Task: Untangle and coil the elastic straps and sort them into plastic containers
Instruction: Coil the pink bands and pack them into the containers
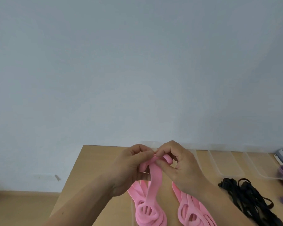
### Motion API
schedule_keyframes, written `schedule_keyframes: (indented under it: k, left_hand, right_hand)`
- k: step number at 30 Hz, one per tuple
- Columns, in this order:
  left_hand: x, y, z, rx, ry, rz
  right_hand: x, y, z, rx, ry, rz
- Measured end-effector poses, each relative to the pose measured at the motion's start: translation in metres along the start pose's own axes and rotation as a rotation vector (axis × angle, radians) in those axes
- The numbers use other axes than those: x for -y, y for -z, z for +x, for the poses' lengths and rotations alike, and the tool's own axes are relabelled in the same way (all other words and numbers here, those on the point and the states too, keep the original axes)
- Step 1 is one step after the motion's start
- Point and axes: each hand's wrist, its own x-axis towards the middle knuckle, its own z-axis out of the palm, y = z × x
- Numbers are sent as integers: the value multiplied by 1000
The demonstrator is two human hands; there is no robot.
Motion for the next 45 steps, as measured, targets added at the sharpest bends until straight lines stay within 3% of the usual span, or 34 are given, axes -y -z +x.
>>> schedule_keyframes:
  k: [3, 8, 12, 16, 26, 32, 36, 39, 42, 45]
  left_hand:
    - [7, 2, 1, -36, -40, 29]
    - [14, 4, -3, -44, -183, 253]
    - [22, 3, -6, -74, -253, 427]
    - [26, 8, -8, -103, -164, 382]
    - [23, 13, -20, 88, 134, 147]
    - [27, 8, -23, 21, 52, 29]
    - [31, 8, -25, -3, -75, 135]
    - [35, 8, -26, -10, -128, 174]
    - [36, 9, -27, -46, -80, 217]
    - [38, 10, -29, 47, -13, 302]
  right_hand:
    - [-5, -1, -3, 30, -152, 107]
    - [-9, 2, -12, 294, -336, 424]
    - [-8, -3, -13, 150, -418, 392]
    - [-5, -2, -16, 111, -370, 392]
    - [-5, -9, -32, 111, -222, 240]
    - [-5, -9, -35, 135, -232, 245]
    - [-6, -10, -37, 185, -382, 407]
    - [-5, -12, -37, 164, -415, 392]
    - [-3, -12, -38, 129, -368, 327]
    - [0, -11, -39, 93, -320, 298]
